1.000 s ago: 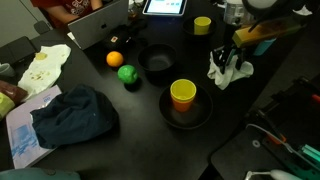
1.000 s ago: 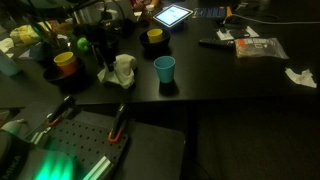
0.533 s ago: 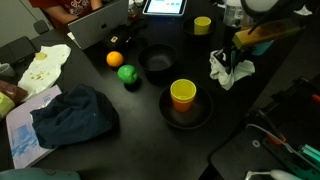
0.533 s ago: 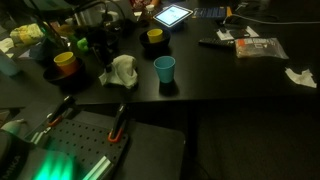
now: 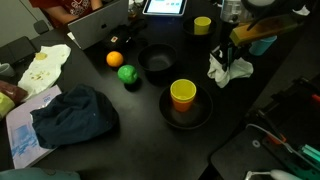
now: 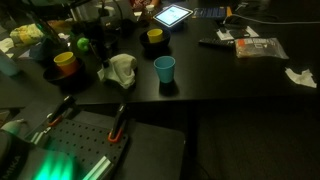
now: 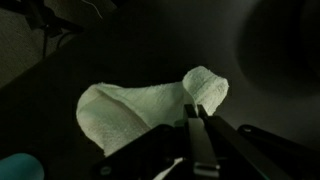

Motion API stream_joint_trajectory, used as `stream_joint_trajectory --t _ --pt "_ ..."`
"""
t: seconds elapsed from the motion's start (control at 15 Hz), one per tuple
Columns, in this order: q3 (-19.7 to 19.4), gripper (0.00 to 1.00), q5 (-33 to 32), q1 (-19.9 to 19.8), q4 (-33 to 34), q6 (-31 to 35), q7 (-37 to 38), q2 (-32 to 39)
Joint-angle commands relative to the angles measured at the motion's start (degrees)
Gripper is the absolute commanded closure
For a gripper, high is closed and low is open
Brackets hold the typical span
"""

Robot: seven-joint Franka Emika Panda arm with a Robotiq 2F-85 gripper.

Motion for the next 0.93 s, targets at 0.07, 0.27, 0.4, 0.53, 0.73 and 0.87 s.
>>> stream_joint_trajectory --t 0.07,0.27,0.4,0.53,0.73,0.87 --pt "1.69 0.99 -1.83 1.1 0.72 -1.67 1.04 -5.04" --pt "2.9 0.99 -3.65 1.64 1.95 -1.11 2.33 -6.2" --pt "3.01 0.99 -7.07 2.08 3.34 -1.07 4.97 -6.73" --pt "3.1 0.99 -10.65 2.24 4.93 -1.47 7.66 -7.63" --pt "3.64 0.99 -14.85 2.15 6.7 -1.33 11.23 -8.74" --pt "4.17 0.99 -16.19 1.94 7.67 -0.72 12.79 -9.72"
